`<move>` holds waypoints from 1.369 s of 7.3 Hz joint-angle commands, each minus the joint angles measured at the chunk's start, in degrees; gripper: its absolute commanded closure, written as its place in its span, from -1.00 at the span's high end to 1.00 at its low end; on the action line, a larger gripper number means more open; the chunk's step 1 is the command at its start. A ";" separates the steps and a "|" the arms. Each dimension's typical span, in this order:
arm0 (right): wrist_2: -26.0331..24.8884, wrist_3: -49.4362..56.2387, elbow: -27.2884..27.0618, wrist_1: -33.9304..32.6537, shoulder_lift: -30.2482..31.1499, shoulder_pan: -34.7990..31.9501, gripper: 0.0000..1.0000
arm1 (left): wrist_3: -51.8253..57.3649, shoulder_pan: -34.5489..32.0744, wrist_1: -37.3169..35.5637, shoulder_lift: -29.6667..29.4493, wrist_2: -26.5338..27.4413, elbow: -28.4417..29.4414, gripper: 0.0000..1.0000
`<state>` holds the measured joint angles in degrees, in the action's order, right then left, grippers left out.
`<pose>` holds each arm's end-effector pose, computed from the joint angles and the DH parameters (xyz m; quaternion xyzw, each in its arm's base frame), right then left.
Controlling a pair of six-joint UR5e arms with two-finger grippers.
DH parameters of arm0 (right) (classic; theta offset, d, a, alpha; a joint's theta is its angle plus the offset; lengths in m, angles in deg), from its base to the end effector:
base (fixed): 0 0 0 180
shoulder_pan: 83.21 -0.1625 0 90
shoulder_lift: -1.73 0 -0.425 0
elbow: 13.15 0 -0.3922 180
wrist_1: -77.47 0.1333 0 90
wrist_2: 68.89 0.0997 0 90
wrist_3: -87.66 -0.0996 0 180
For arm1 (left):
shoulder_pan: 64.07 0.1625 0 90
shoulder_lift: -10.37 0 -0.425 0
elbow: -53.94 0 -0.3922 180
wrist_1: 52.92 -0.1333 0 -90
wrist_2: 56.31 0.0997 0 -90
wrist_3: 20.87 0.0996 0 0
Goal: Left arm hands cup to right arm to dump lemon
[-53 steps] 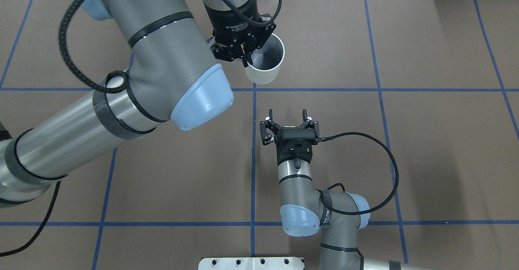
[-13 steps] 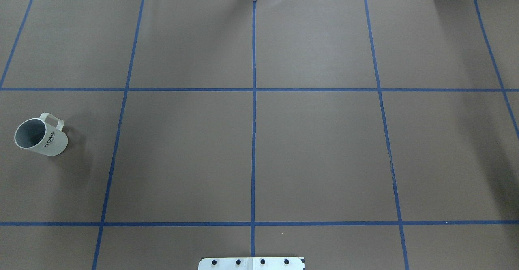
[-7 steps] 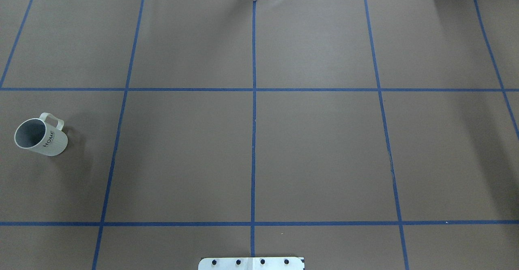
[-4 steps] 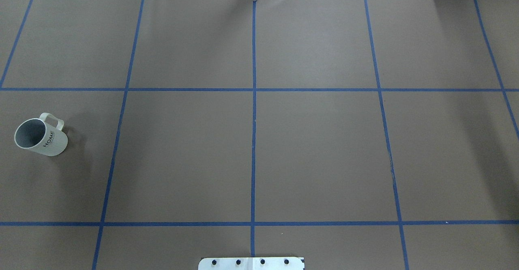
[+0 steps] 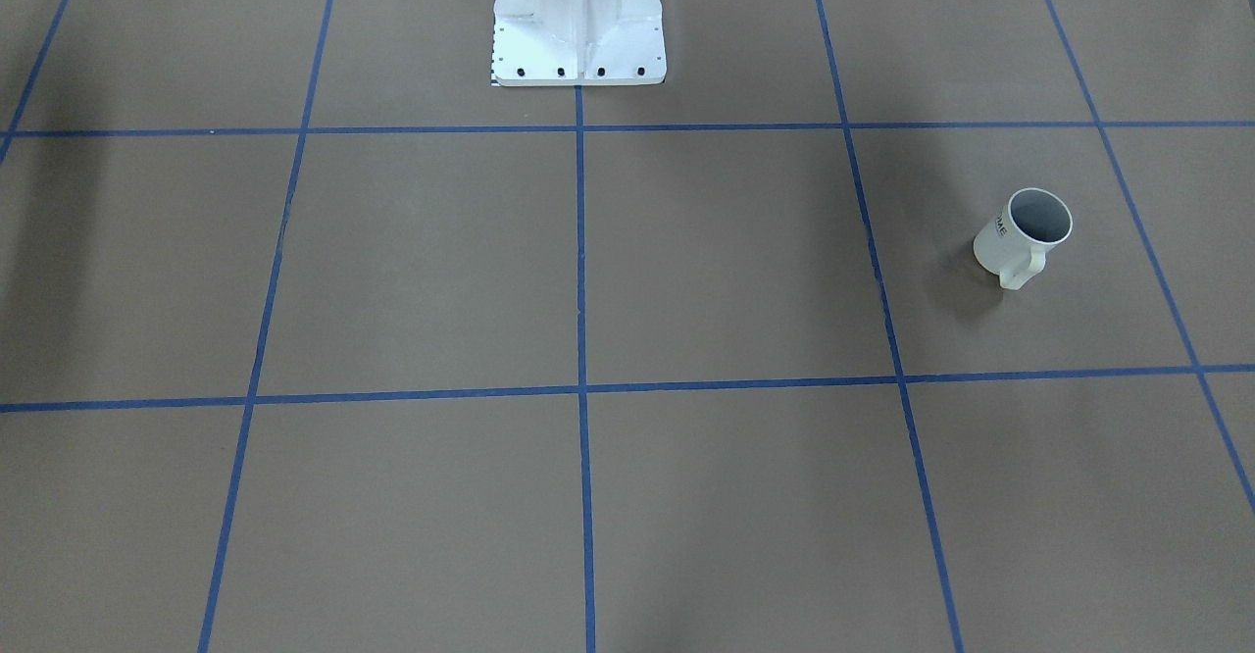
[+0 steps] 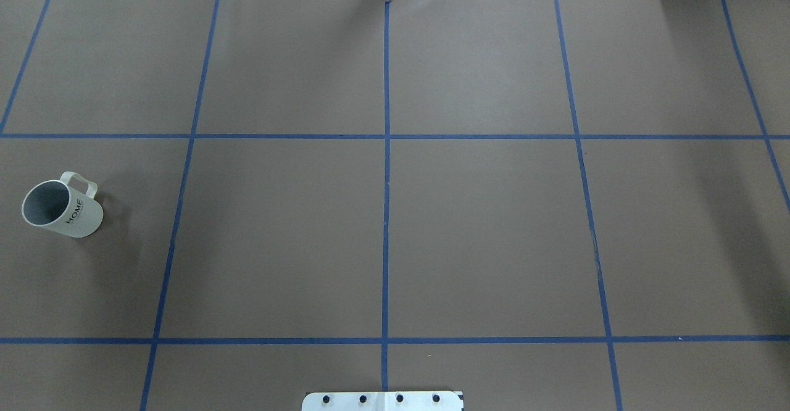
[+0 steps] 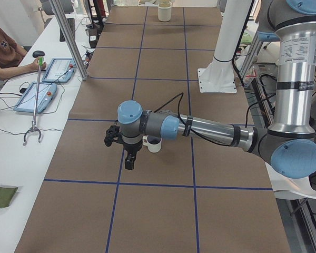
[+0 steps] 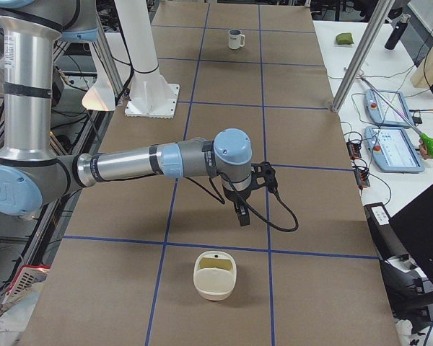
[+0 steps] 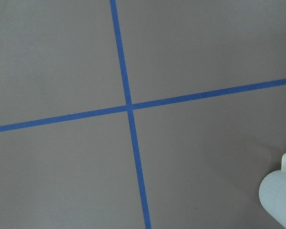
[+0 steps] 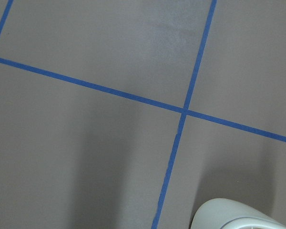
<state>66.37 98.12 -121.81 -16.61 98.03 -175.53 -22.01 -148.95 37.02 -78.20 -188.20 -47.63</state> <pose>0.0805 -0.4423 0.5560 0.1089 -0.3740 -0.0930 0.9163 -0.0231 -0.4906 0.5739 0.0625 0.3600 0.0637 0.9287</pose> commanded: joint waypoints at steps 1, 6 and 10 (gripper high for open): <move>0.18 0.00 -0.07 -0.14 -0.14 0.04 1.00 | 0.00 -0.02 0.06 -0.02 -0.90 -0.12 1.00; 0.27 0.00 -0.07 -0.14 -1.20 0.04 1.00 | 0.09 -0.03 0.15 0.24 -2.67 -0.74 1.00; 0.27 0.00 -0.51 -0.14 -1.28 0.04 1.00 | 0.09 0.06 0.59 0.24 -2.58 -0.21 1.00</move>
<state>66.64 98.12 -122.27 -16.75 96.81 -175.52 -21.92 -148.97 37.41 -77.96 -190.81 -48.07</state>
